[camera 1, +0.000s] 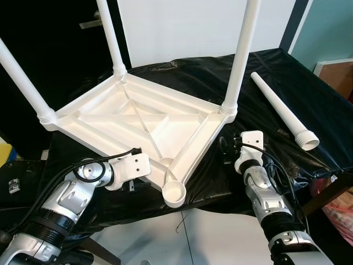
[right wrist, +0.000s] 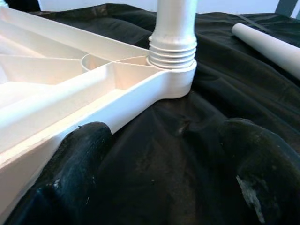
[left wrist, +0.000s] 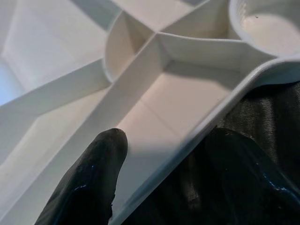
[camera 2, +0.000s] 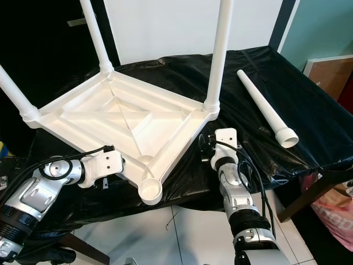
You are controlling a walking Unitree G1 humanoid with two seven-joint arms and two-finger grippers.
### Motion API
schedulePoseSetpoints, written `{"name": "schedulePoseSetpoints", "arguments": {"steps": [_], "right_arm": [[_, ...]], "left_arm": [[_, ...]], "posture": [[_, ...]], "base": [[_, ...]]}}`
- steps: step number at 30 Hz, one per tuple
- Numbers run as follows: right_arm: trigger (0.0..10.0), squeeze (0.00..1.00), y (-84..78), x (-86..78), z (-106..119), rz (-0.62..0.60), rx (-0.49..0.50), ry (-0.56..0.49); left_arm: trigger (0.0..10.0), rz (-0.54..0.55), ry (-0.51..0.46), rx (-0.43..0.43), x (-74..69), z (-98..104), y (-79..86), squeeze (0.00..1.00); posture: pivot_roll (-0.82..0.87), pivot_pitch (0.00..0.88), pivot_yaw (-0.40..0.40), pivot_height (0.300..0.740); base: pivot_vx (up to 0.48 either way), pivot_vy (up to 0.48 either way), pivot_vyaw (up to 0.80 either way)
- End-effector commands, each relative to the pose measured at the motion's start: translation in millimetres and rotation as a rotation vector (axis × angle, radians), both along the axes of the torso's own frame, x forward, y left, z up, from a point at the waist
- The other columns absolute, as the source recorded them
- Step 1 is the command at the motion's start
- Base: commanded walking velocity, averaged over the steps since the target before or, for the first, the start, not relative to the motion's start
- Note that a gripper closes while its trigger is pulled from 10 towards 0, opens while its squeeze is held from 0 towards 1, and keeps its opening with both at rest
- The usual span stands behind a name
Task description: Building children table
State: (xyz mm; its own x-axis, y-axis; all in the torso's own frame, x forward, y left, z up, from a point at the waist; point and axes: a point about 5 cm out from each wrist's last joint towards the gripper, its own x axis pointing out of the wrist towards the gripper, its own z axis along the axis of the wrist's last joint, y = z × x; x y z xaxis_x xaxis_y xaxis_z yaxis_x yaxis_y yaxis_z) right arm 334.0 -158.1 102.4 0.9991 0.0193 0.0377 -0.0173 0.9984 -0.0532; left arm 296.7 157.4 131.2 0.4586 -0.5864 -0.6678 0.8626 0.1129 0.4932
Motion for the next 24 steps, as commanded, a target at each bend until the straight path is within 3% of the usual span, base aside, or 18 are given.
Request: {"name": "schedulePoseSetpoints", "arguments": {"steps": [1, 6, 7, 8, 10, 11, 12, 14, 15, 16, 19, 20, 21, 22, 23, 24], "right_arm": [[10.0, 0.00, -2.9, -2.4, -4, -0.015, 0.011, 0.015], [10.0, 0.00, -9.3, -4.9, -4, -0.045, 0.011, 0.010], [10.0, 0.00, -10.5, -5.4, -4, -0.051, 0.012, 0.008], [10.0, 0.00, -11.1, -5.8, -4, -0.058, 0.013, 0.007], [10.0, 0.00, -11.4, -6.0, -4, -0.061, 0.014, 0.006], [10.0, 0.00, -11.4, -6.1, -4, -0.065, 0.016, 0.005], [10.0, 0.00, -11.1, -6.2, -4, -0.067, 0.017, 0.005], [10.0, 0.00, -10.9, -6.2, -3, -0.068, 0.017, 0.005], [10.0, 0.00, -10.4, -6.2, -3, -0.068, 0.018, 0.005], [10.0, 0.00, -9.8, -6.3, -3, -0.069, 0.020, 0.004], [10.0, 0.00, -9.5, -6.4, -3, -0.069, 0.021, 0.004], [10.0, 0.00, -9.0, -6.4, -3, -0.070, 0.023, 0.003], [10.0, 0.00, -8.7, -6.5, -3, -0.071, 0.024, 0.002], [10.0, 0.00, -8.6, -6.7, -3, -0.073, 0.025, 0.001], [10.0, 0.00, -8.6, -6.7, -3, -0.073, 0.025, 0.001], [10.0, 0.00, -8.5, -6.9, -3, -0.075, 0.026, 0.001]], "left_arm": [[10.0, -0.044, 0.045, 0.046, -2.0, -3, 1.5, 0.00], [10.0, -0.087, 0.091, 0.108, 3.2, -8, 2.0, 0.00], [9.4, -0.091, 0.105, 0.128, 5.5, -10, 2.8, 0.00], [3.6, -0.091, 0.120, 0.142, 7.4, -10, 3.6, 0.00], [3.6, -0.092, 0.130, 0.149, 8.6, -11, 4.1, 0.00], [1.1, -0.095, 0.136, 0.156, 9.5, -11, 4.2, 0.00], [4.9, -0.111, 0.150, 0.171, 10.4, -11, 4.3, 0.00], [4.9, -0.123, 0.158, 0.182, 11.0, -12, 4.3, 0.00], [4.1, -0.133, 0.163, 0.186, 11.6, -12, 3.2, 0.00], [2.4, -0.144, 0.167, 0.189, 12.5, -12, 1.4, 0.00], [2.4, -0.150, 0.168, 0.189, 13.0, -13, 0.2, 0.00], [0.0, -0.156, 0.169, 0.189, 13.4, -13, -1.2, 0.00], [0.0, -0.161, 0.169, 0.190, 14.1, -13, -1.9, 0.00], [1.1, -0.165, 0.168, 0.189, 14.5, -13, -3.0, 0.00], [1.1, -0.165, 0.168, 0.189, 14.5, -13, -3.0, 0.00], [0.0, -0.173, 0.168, 0.189, 14.8, -15, -4.4, 0.00]], "posture": [[-0.02, 0.026, 0.039, 0.740], [-0.04, 0.024, 0.058, 0.740], [-0.04, 0.024, 0.061, 0.740], [-0.05, 0.023, 0.068, 0.740], [-0.05, 0.023, 0.068, 0.740], [-0.05, 0.023, 0.072, 0.740], [-0.05, 0.023, 0.074, 0.740], [-0.05, 0.023, 0.074, 0.740], [-0.05, 0.024, 0.078, 0.740], [-0.05, 0.023, 0.079, 0.740], [-0.05, 0.023, 0.079, 0.740], [-0.05, 0.023, 0.083, 0.740], [-0.05, 0.023, 0.083, 0.740], [-0.05, 0.023, 0.084, 0.740], [-0.05, 0.023, 0.084, 0.740], [-0.05, 0.022, 0.085, 0.740]], "base": [[0.000, 0.000, 0.00], [0.000, 0.000, 0.00], [0.000, 0.000, 0.00], [0.000, 0.000, 0.00], [0.000, 0.000, 0.00], [0.000, 0.000, 0.00], [0.000, 0.000, 0.00], [0.000, 0.000, 0.00], [0.000, 0.000, 0.00], [0.000, 0.000, 0.00], [0.000, 0.000, 0.00], [0.000, 0.000, 0.00], [0.000, 0.000, 0.00], [0.000, 0.000, 0.00], [0.000, 0.000, 0.00], [0.000, 0.000, 0.00]]}}
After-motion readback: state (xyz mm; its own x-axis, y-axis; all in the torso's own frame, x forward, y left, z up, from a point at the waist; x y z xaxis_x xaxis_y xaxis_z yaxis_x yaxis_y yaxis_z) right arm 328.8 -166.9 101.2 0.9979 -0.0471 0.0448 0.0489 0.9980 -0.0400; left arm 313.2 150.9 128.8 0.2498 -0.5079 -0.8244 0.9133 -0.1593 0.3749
